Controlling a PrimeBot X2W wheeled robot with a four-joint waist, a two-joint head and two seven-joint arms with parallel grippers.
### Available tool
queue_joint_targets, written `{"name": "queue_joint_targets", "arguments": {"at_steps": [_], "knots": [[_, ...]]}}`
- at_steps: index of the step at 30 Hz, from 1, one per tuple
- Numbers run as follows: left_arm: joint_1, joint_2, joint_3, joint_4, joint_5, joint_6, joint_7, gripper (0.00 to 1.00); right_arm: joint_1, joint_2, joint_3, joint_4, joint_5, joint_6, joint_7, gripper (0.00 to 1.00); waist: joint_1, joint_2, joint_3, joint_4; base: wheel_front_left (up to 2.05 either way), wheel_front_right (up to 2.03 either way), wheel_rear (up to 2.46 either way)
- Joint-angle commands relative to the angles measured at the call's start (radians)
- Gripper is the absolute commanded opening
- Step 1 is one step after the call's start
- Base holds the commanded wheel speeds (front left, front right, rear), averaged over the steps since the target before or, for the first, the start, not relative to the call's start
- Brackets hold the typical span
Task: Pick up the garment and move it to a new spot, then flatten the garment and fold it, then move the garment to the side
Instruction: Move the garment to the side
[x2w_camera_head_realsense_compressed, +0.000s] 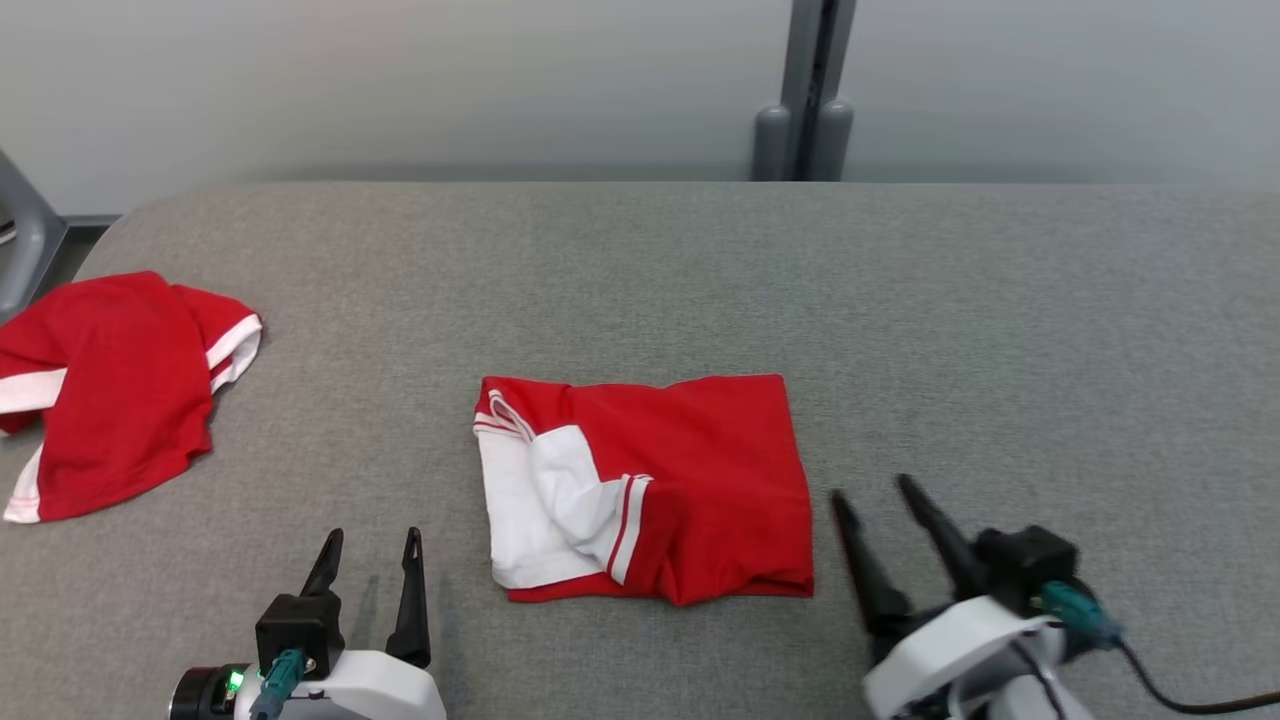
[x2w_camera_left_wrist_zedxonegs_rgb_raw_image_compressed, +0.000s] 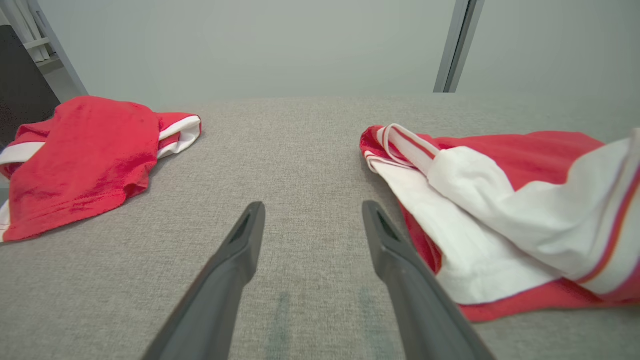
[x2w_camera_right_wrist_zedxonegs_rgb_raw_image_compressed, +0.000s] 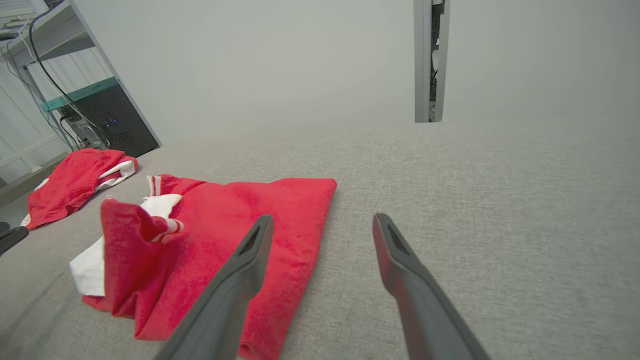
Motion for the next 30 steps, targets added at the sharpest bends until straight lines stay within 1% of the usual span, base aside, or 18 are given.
{"name": "queue_joint_targets", "arguments": {"at_steps": [1,4,6,10,13,14,16,21,24,26,27,28,29,30], "knots": [[-0.018,0.004,-0.003,0.002,-0.009,-0.004,0.0,1.0,-0.019,-0.006,0.046,-0.013,0.026,0.0,-0.005,1.0,0.0,-0.0001,0.013,0.019,0.0,0.0,0.0],[-0.021,0.005,-0.016,0.008,-0.013,-0.002,0.0,1.0,-0.048,-0.008,0.185,-0.023,0.1,0.0,-0.005,1.0,0.0,-0.0001,0.024,0.05,0.0,0.0,0.0],[-0.022,0.004,-0.024,0.006,-0.016,0.007,0.0,1.0,-0.076,-0.008,0.248,-0.03,0.135,0.0,-0.005,1.0,0.0,-0.0001,0.031,0.072,0.0,0.0,0.0],[-0.021,0.004,-0.024,0.007,-0.02,0.01,0.0,1.0,-0.105,-0.007,0.322,-0.018,0.177,0.0,-0.004,1.0,0.0,-0.0001,0.039,0.111,0.0,0.0,0.0],[-0.021,0.004,-0.024,0.007,-0.023,0.01,0.0,1.0,-0.127,-0.007,0.357,0.022,0.187,0.0,-0.005,1.0,0.0,-0.0001,0.044,0.135,0.0,0.0,0.0],[-0.021,0.004,-0.025,0.007,-0.025,0.01,0.0,1.0,-0.136,-0.007,0.363,0.033,0.188,0.0,-0.005,0.82,0.0,-0.0001,0.046,0.141,0.0,0.0,0.0],[-0.024,0.004,-0.03,0.006,-0.031,0.01,0.0,1.0,-0.153,-0.006,0.369,0.053,0.19,0.0,-0.005,0.0,0.0,-0.0001,0.05,0.153,0.0,0.0,0.0],[-0.027,0.004,-0.039,0.005,-0.04,0.016,0.0,1.0,-0.186,-0.005,0.423,0.061,0.197,0.0,-0.005,0.0,0.0,-0.0001,0.055,0.169,0.0,0.0,0.0],[-0.027,0.004,-0.044,0.009,-0.04,0.018,0.0,1.0,-0.211,-0.005,0.51,0.066,0.22,0.0,-0.005,0.0,0.0,-0.0001,0.051,0.177,0.0,0.0,0.0],[-0.027,0.005,-0.046,0.012,-0.042,0.016,0.0,1.0,-0.232,-0.006,0.583,0.09,0.24,0.0,0.007,0.0,0.0,-0.0001,0.047,0.183,0.0,0.0,0.0],[-0.027,0.004,-0.05,0.014,-0.042,0.015,0.0,1.0,-0.244,-0.007,0.622,0.098,0.257,0.0,0.018,0.24,0.0,-0.0001,0.046,0.186,0.0,0.0,0.0],[-0.03,0.004,-0.053,0.016,-0.043,0.014,0.0,1.0,-0.257,-0.005,0.663,0.102,0.276,0.0,0.03,0.98,0.0,-0.0001,0.044,0.188,0.0,0.0,0.0],[-0.033,0.004,-0.055,0.018,-0.044,0.013,0.0,1.0,-0.274,-0.004,0.704,0.096,0.295,0.0,0.029,1.0,0.0,-0.0001,0.043,0.189,0.0,0.0,0.0],[-0.036,0.004,-0.058,0.02,-0.045,0.014,0.0,1.0,-0.288,-0.004,0.746,0.089,0.317,0.0,0.031,1.0,0.0,-0.0001,0.042,0.191,0.0,0.0,0.0]]}}
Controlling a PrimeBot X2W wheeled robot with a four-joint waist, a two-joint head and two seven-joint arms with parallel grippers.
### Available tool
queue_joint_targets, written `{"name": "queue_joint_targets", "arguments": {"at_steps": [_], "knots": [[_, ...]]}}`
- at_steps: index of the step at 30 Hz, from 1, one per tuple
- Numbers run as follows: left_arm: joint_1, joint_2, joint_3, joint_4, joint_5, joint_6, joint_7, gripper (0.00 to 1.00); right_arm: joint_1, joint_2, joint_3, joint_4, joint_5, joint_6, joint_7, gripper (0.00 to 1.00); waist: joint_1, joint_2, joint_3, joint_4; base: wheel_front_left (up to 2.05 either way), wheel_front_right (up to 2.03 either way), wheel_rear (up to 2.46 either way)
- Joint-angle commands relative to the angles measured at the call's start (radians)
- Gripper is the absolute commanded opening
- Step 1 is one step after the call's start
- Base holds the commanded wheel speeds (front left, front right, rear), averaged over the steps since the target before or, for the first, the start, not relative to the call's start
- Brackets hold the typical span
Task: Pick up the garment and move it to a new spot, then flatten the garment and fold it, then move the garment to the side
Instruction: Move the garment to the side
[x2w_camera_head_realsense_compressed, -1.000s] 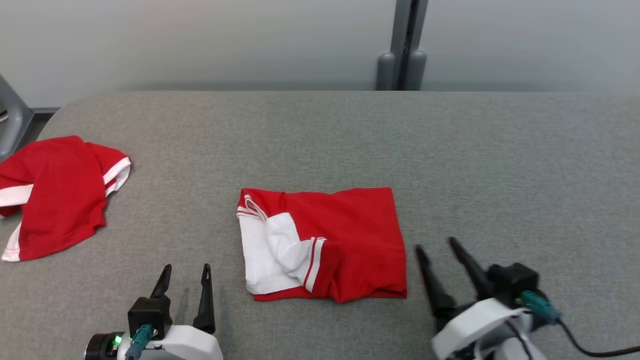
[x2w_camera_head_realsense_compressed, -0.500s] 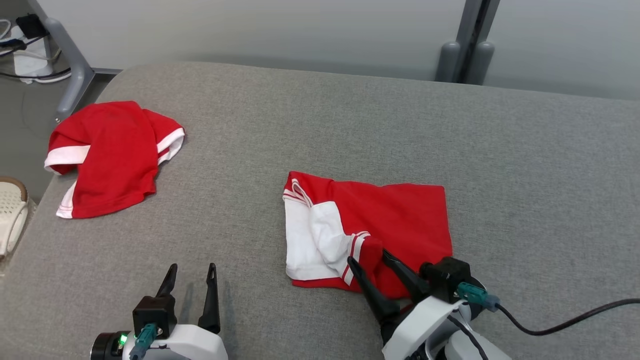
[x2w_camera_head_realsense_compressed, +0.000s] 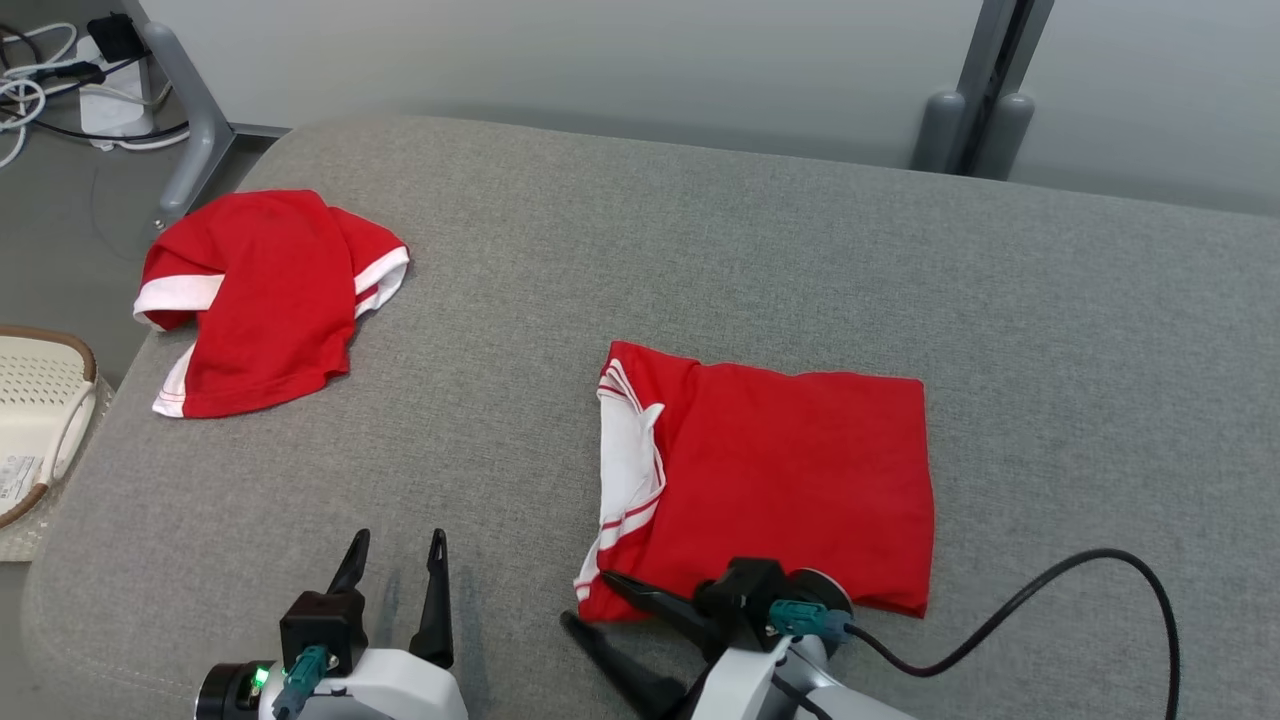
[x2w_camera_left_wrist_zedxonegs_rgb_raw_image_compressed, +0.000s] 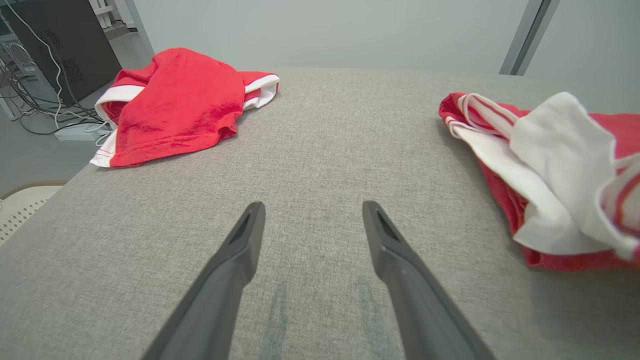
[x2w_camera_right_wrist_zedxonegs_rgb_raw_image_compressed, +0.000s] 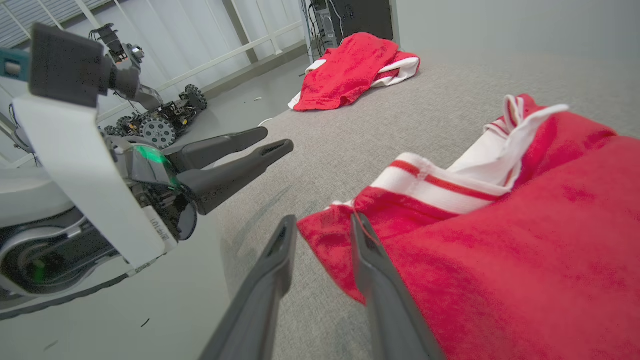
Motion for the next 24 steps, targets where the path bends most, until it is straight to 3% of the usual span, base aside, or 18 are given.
{"name": "queue_joint_targets", "arguments": {"at_steps": [1,5,9,16,21,24], "knots": [[-0.023,0.004,0.0,0.001,-0.005,0.001,0.0,1.0,-0.016,-0.002,0.007,-0.008,0.01,0.0,-0.001,1.0,0.0,0.0,0.0,0.001,0.0,0.0,0.0],[-0.027,0.004,-0.004,0.001,-0.007,0.004,0.0,1.0,-0.061,-0.006,0.117,-0.017,0.105,0.0,-0.014,1.0,0.0,0.0,-0.004,-0.006,0.0,0.0,0.0],[-0.028,0.004,0.007,-0.007,0.001,0.005,0.0,1.0,-0.084,-0.031,0.055,0.05,0.116,0.0,-0.035,1.0,0.0,0.0,-0.012,-0.035,0.0,0.0,0.0],[-0.021,0.004,0.038,-0.025,0.019,0.003,0.0,1.0,0.038,-0.029,-0.465,0.062,-0.17,0.0,-0.036,1.0,0.0,0.0,-0.019,-0.112,0.0,0.0,0.0],[-0.016,0.004,0.056,-0.024,0.026,0.001,0.0,1.0,0.164,-0.009,-0.744,-0.006,-0.383,0.0,-0.036,1.0,0.0,0.0,-0.03,-0.171,0.0,0.0,0.0],[-0.011,0.004,0.062,-0.022,0.03,-0.002,0.0,1.0,0.211,-0.003,-0.832,-0.041,-0.437,0.0,-0.037,1.0,0.0,0.0,-0.038,-0.193,0.0,0.0,0.0]]}}
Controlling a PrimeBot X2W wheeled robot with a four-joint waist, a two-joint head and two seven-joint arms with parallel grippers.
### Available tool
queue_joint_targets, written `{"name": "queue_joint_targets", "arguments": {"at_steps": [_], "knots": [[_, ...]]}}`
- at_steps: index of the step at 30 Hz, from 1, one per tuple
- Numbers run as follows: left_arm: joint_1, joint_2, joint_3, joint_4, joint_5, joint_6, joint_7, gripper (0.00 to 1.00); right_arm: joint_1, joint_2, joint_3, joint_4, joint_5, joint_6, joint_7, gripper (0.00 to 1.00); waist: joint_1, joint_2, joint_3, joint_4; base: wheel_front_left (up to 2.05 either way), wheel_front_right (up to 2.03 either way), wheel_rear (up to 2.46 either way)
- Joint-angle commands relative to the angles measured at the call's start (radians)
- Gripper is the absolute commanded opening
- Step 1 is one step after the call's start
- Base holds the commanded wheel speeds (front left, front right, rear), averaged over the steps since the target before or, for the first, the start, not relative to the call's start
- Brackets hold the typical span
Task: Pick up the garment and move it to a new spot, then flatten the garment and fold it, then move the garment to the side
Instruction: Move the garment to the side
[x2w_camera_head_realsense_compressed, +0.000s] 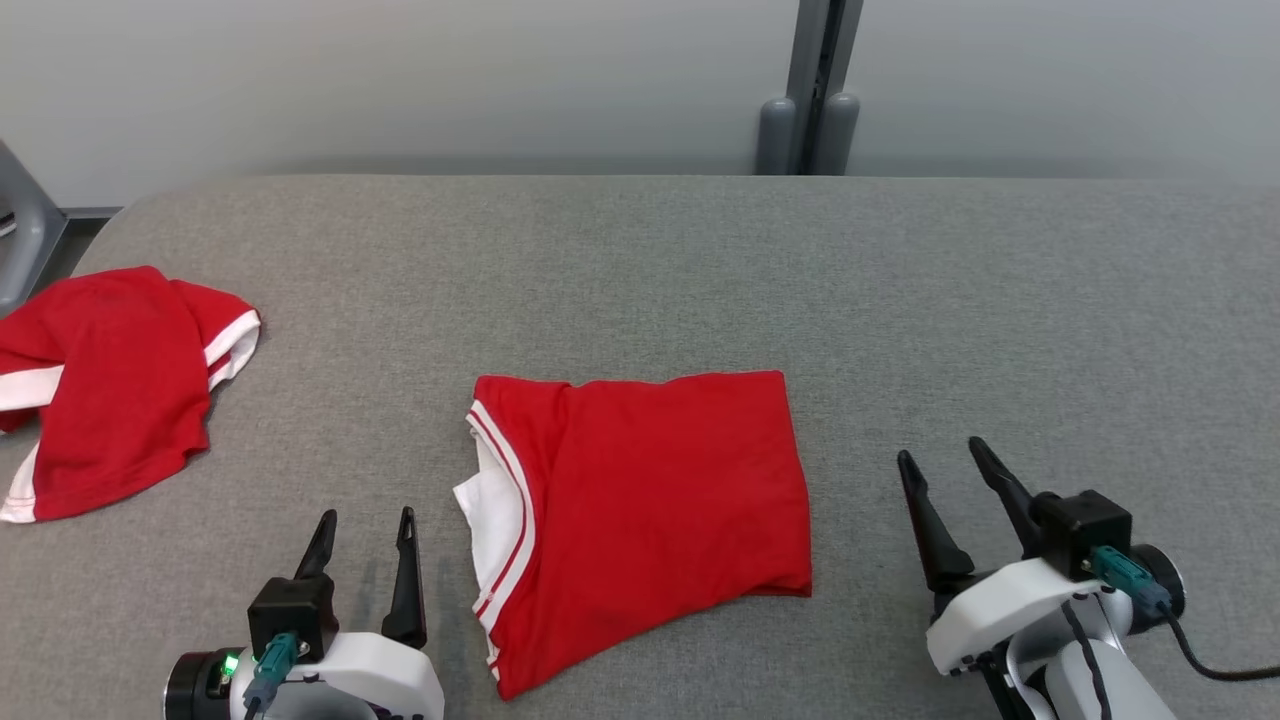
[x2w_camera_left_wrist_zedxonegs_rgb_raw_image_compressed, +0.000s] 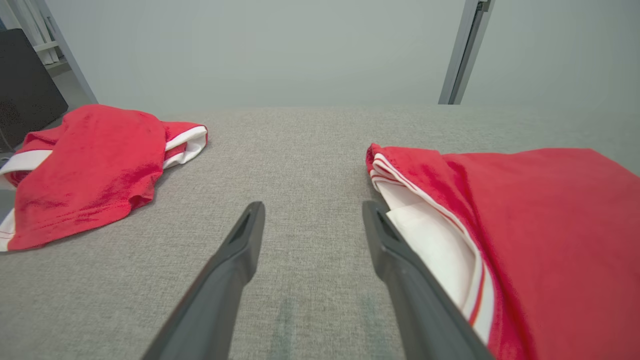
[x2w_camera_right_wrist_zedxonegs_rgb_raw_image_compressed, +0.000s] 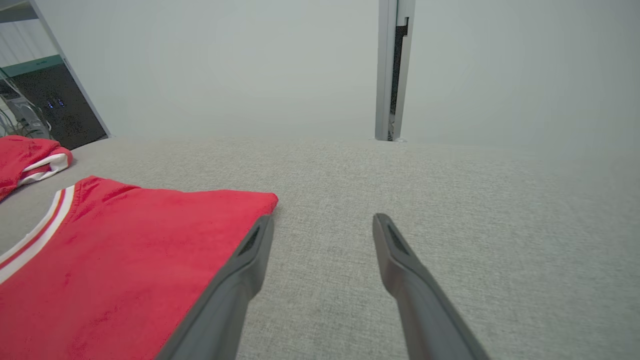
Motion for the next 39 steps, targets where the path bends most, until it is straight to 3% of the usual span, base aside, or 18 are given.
{"name": "queue_joint_targets", "arguments": {"at_steps": [1,8,20,32,39], "knots": [[0.005,0.004,0.01,0.002,0.007,-0.003,0.0,1.0,0.028,0.001,-0.028,-0.02,-0.008,0.0,-0.004,1.0,0.0,-0.0001,-0.011,-0.02,0.0,0.0,0.0],[0.032,0.004,0.036,0.003,0.019,-0.007,0.0,1.0,0.108,-0.001,-0.069,-0.064,0.021,0.0,-0.004,1.0,0.0,-0.0001,-0.04,-0.054,0.0,0.0,0.0],[0.103,0.004,0.083,-0.001,0.041,-0.02,0.0,1.0,0.172,-0.001,-0.036,-0.071,0.049,0.0,-0.004,1.0,0.0,-0.0001,-0.094,-0.092,0.0,0.0,0.0],[0.116,0.004,0.074,-0.02,0.01,-0.003,0.0,1.0,0.166,-0.001,-0.031,-0.08,0.058,0.0,-0.005,1.0,0.0,-0.0001,-0.098,-0.099,0.0,0.0,0.0],[0.063,0.004,0.047,-0.029,0.009,-0.009,0.0,1.0,0.093,0.0,0.05,-0.056,0.101,0.0,-0.005,1.0,0.0,-0.0001,-0.024,-0.053,0.0,0.0,0.0]]}}
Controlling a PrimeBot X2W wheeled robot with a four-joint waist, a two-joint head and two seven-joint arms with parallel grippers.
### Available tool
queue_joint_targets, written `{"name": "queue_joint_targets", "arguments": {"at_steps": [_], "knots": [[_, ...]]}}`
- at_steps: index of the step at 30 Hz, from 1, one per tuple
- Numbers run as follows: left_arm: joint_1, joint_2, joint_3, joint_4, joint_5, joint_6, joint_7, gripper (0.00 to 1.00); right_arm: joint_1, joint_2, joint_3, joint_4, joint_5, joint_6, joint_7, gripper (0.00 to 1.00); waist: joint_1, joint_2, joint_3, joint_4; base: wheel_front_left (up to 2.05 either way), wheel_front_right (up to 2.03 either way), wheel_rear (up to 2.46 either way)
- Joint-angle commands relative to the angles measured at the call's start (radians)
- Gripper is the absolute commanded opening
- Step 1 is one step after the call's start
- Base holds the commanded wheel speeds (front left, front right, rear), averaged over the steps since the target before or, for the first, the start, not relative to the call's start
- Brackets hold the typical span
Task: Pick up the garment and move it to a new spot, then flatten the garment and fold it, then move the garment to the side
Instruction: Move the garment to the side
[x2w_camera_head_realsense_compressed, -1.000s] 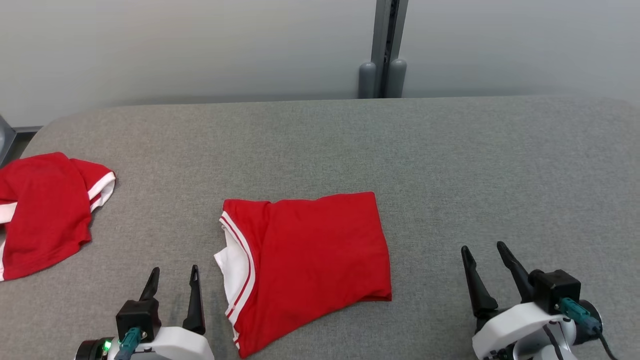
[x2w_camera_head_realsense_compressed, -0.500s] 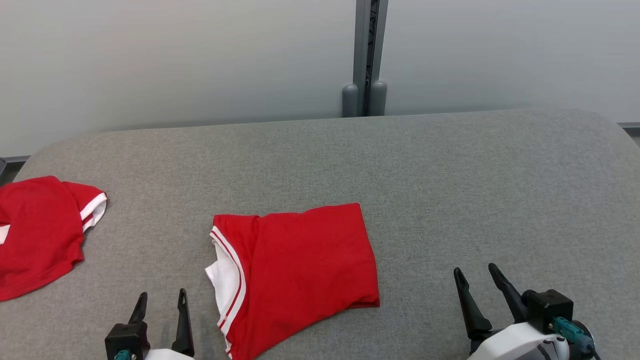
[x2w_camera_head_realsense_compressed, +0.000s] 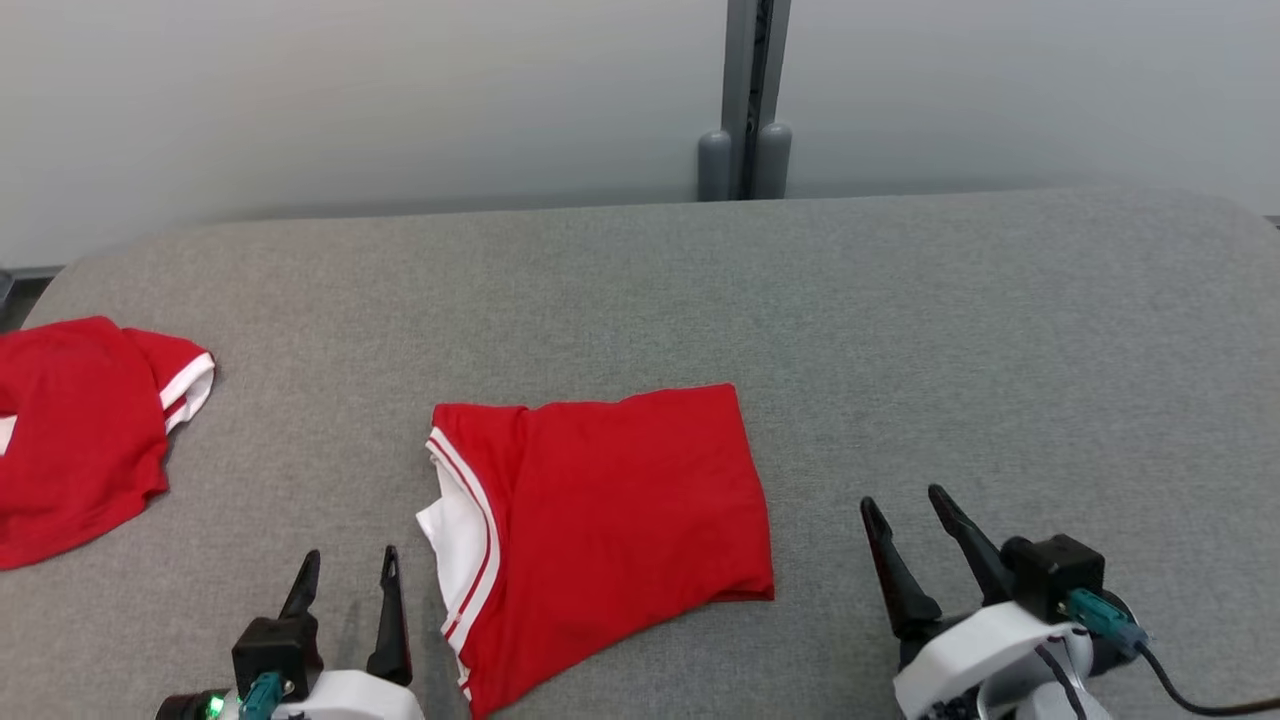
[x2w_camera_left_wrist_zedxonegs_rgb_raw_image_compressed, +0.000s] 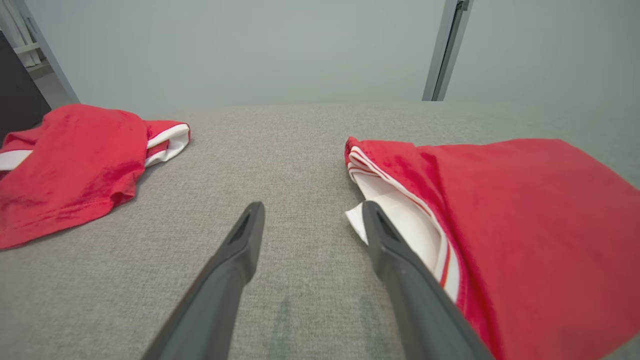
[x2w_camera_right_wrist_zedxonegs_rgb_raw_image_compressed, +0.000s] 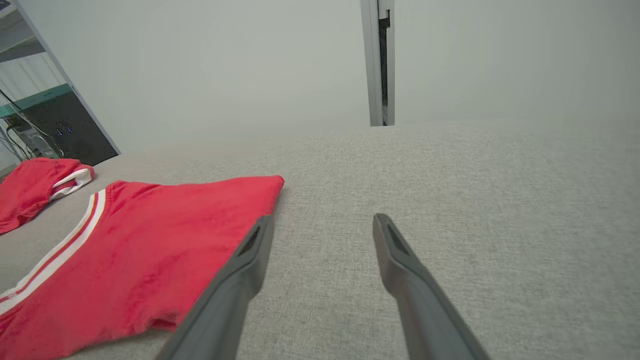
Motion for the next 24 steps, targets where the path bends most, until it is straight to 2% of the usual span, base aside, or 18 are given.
{"name": "queue_joint_targets", "arguments": {"at_steps": [1,9,16,17,18,19,24], "knots": [[-0.027,0.004,-0.007,-0.007,-0.006,0.0,0.0,1.0,-0.03,-0.004,0.011,0.008,0.008,0.0,-0.005,1.0,0.0,-0.0001,0.041,0.035,0.0,0.0,0.0],[-0.082,0.004,-0.057,-0.005,-0.021,0.008,0.0,1.0,-0.194,-0.005,0.125,0.158,0.1,0.0,-0.005,1.0,0.0,-0.0001,0.14,0.146,0.0,0.0,0.0],[-0.095,0.003,-0.068,-0.005,-0.025,0.011,0.0,1.0,-0.298,-0.005,0.172,0.362,0.196,0.0,0.023,1.0,0.0,-0.0001,0.167,0.198,0.0,0.0,0.0],[-0.095,0.004,-0.066,-0.006,-0.024,0.01,0.0,1.0,-0.3,-0.005,0.181,0.381,0.211,0.0,0.025,0.4,0.0,-0.0001,0.168,0.2,0.0,0.0,0.0],[-0.096,0.004,-0.065,-0.007,-0.022,0.011,0.0,1.0,-0.304,-0.003,0.197,0.396,0.222,0.0,0.024,0.1,0.0,-0.0001,0.168,0.201,0.0,0.0,0.0],[-0.098,0.004,-0.064,-0.008,-0.021,0.012,0.0,1.0,-0.309,0.0,0.214,0.403,0.238,0.0,0.022,0.0,0.0,-0.0001,0.168,0.201,0.0,0.0,0.0],[-0.094,0.004,-0.051,-0.014,-0.001,0.005,0.0,1.0,-0.344,-0.006,0.23,0.424,0.273,0.0,0.001,0.0,0.0,-0.0001,0.154,0.161,0.0,0.0,0.0]]}}
